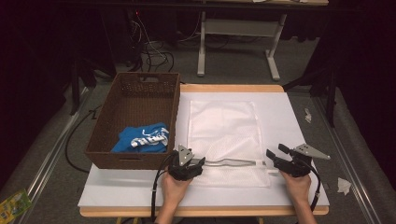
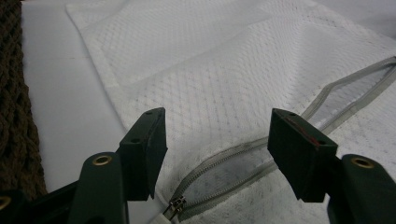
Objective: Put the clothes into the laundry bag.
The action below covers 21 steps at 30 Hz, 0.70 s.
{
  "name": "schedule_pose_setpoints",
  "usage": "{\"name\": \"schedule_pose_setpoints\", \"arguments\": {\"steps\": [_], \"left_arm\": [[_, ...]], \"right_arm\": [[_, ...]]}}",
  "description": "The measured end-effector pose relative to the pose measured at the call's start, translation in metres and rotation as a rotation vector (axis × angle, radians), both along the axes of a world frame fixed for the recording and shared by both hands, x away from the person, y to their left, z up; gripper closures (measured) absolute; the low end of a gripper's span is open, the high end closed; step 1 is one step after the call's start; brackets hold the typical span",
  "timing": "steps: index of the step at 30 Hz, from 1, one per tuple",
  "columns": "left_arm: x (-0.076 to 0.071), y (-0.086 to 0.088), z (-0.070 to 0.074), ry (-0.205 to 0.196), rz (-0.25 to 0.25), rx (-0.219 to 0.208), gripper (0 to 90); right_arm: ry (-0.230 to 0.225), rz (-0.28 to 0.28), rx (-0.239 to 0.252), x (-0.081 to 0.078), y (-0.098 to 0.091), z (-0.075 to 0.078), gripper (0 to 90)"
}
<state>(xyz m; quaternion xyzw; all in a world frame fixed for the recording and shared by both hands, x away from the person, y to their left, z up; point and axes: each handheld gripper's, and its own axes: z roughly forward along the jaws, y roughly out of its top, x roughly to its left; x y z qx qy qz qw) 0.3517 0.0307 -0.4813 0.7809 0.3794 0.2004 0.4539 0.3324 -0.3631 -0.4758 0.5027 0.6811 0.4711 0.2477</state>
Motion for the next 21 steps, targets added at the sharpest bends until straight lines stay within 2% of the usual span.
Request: {"name": "schedule_pose_setpoints", "arguments": {"steps": [1,3,7,10,14,17,19,21], "left_arm": [[0.0,0.0,0.0,0.001,0.0,-0.001,37.5],[0.0,0.0,0.0,0.003,0.003,-0.003,37.1],[0.001,0.001,0.0,0.008,0.007,-0.007,36.8],[0.001,0.001,0.0,0.012,0.006,-0.011,36.6],[0.002,0.002,0.0,0.018,0.002,-0.017,36.4],[0.002,0.002,0.0,0.018,0.003,-0.019,36.3],[0.001,0.002,0.0,0.016,0.004,-0.02,37.2],[0.0,0.001,0.0,0.006,0.003,-0.015,38.3]], "right_arm": [[0.01,-0.001,-0.009,0.0,0.002,0.0,35.3],[-0.003,0.002,-0.036,-0.001,0.004,0.001,36.3],[-0.021,-0.011,-0.047,-0.003,0.005,0.001,36.3],[-0.016,-0.013,-0.031,-0.003,0.004,0.001,36.5],[0.005,-0.064,0.033,0.0,-0.003,0.001,40.4],[0.027,-0.06,0.055,0.002,-0.006,0.001,40.3],[0.037,-0.052,0.025,0.003,-0.004,0.002,38.0],[0.029,-0.043,0.004,0.002,-0.004,0.002,37.2]]}}
